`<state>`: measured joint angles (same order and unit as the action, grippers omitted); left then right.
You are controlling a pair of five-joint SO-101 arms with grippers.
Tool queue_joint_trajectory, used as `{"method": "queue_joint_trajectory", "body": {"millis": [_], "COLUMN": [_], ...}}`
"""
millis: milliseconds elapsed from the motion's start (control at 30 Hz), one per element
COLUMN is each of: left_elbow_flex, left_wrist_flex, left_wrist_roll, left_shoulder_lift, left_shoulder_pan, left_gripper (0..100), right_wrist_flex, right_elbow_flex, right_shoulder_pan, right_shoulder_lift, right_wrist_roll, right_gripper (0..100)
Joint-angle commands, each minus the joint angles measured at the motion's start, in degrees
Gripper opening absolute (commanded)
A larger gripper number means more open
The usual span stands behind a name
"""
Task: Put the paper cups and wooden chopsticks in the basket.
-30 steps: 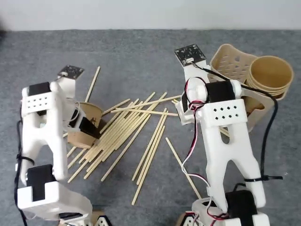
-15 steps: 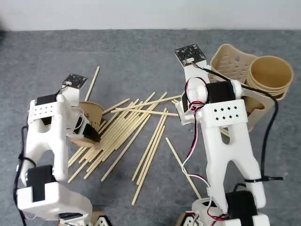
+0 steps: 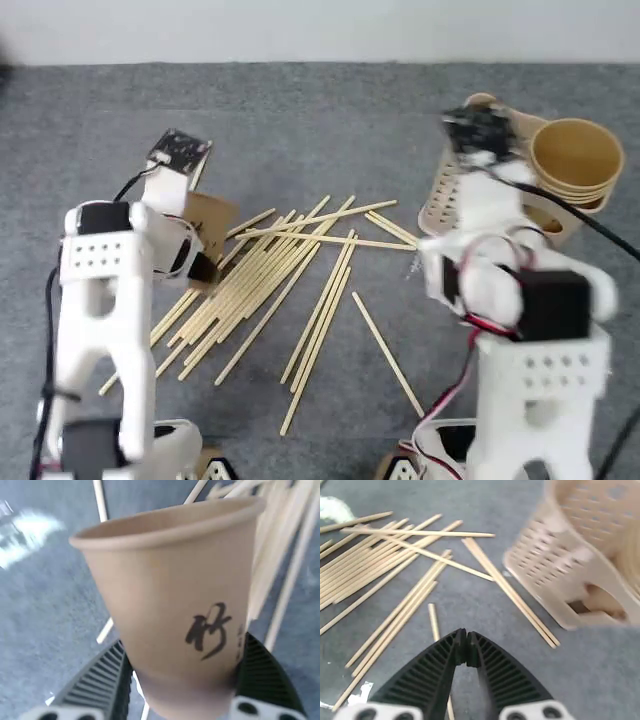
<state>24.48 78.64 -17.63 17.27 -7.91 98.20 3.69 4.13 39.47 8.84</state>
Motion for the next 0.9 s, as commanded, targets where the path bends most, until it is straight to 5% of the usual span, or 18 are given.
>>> {"method": "queue_joint_trajectory", "body": {"millis": [0, 367, 633, 867], "left_elbow_flex": [-2.5, -2.2, -0.8, 4.4], "left_wrist_flex": [0.1, -17.8, -37.5, -43.8], "left_wrist_roll": [6.8, 25.4, 26.3, 26.4], "left_shoulder_lift": [11.8, 21.0, 21.0, 21.2], "left_shoulder_pan": [5.0, 19.9, 28.8, 32.2], "left_gripper": [24, 22, 10, 10], "right_wrist_flex": [2.2, 4.4, 3.7, -1.5], "right_elbow_flex": [-0.2, -0.1, 9.1, 26.3], "right_shoulder_pan": [-8.4, -25.7, -30.8, -30.9], "right_shoulder_lift": [2.9, 3.6, 13.6, 33.3], "right_wrist_roll": [0.7, 0.7, 0.6, 0.7], "right_gripper": [0.9, 0.9, 0.9, 0.9]}}
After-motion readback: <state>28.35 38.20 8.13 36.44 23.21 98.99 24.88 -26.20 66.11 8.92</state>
